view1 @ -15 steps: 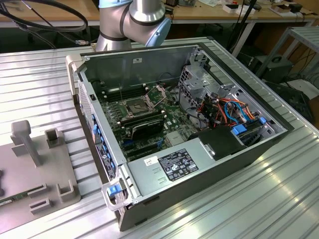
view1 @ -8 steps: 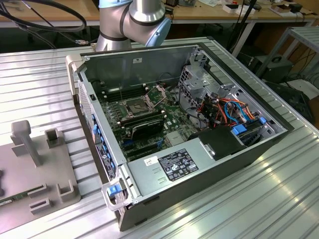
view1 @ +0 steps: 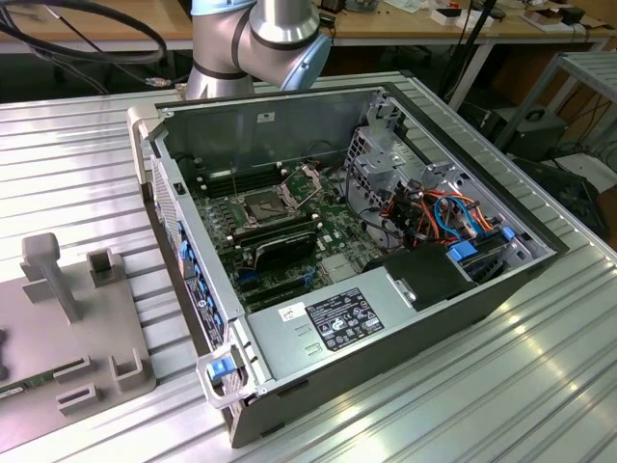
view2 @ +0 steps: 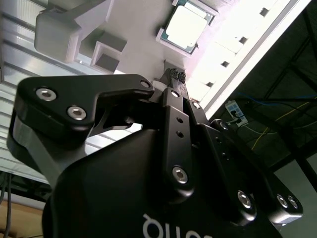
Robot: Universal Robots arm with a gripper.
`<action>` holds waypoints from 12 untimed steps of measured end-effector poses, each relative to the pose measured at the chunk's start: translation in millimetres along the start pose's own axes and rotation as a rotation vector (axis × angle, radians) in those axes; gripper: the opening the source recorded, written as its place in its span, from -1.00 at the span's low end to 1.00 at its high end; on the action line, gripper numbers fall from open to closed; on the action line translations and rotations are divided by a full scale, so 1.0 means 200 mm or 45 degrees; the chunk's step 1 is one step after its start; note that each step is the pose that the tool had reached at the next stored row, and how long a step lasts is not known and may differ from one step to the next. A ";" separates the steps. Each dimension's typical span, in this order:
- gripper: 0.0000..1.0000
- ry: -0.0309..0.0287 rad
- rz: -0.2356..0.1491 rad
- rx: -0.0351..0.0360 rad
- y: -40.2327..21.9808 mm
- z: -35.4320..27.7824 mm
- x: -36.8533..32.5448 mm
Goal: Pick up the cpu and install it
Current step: 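Reach for the cpu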
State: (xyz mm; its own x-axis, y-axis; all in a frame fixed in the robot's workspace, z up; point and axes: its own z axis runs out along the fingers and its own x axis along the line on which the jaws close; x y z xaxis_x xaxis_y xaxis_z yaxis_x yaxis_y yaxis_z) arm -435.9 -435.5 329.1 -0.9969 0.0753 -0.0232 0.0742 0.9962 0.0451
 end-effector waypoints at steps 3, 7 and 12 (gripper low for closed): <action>-0.79 0.0004 0.000 0.0001 -0.001 0.020 0.009; -0.79 0.0003 0.000 0.0000 -0.003 0.036 0.020; -0.79 0.0005 0.000 0.0001 -0.003 0.038 0.024</action>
State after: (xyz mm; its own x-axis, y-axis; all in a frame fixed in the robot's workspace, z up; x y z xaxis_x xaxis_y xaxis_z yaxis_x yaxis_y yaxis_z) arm -440.5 -435.5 321.4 -0.9969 0.0753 -0.0228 0.0742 0.9962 0.0450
